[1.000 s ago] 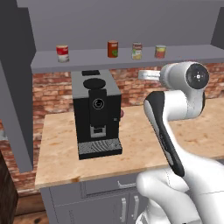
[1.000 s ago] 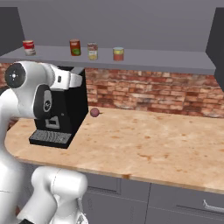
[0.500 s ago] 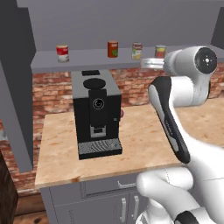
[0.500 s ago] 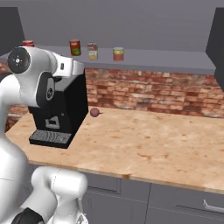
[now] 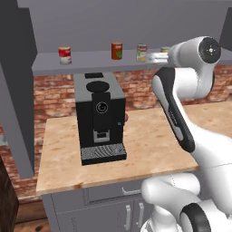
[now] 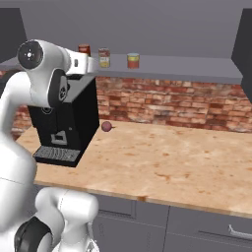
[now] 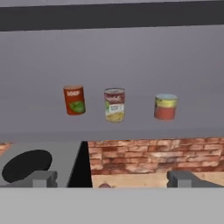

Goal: Stack two cans on top of the other two cans in the cabinet.

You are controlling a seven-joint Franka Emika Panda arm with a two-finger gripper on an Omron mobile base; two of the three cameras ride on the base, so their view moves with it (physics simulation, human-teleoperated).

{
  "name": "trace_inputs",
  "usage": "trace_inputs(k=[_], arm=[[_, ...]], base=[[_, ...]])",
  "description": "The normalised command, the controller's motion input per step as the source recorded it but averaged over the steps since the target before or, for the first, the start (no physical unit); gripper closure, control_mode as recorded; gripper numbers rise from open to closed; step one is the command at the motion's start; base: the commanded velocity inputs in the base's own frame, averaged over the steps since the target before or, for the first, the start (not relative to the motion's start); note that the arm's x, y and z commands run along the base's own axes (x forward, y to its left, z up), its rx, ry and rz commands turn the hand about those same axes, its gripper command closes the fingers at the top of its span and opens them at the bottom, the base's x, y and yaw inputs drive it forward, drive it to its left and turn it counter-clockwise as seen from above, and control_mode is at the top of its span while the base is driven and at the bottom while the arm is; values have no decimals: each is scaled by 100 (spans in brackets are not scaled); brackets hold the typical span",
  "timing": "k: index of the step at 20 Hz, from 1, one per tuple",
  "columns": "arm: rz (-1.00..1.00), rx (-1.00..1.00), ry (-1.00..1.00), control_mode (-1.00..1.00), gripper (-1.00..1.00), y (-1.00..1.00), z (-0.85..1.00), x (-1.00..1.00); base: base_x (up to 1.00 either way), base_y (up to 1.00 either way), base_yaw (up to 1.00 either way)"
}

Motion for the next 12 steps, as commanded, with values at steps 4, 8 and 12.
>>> trace_inputs(k=[4, 8, 12], arm=[[0, -4, 2, -100, -100, -4, 1, 41], [5, -1, 1, -100, -100, -4, -5, 33], [6, -2, 0, -100, -100, -1, -10, 33]], base=[[0, 0, 0], [0, 0, 0], [0, 0, 0]])
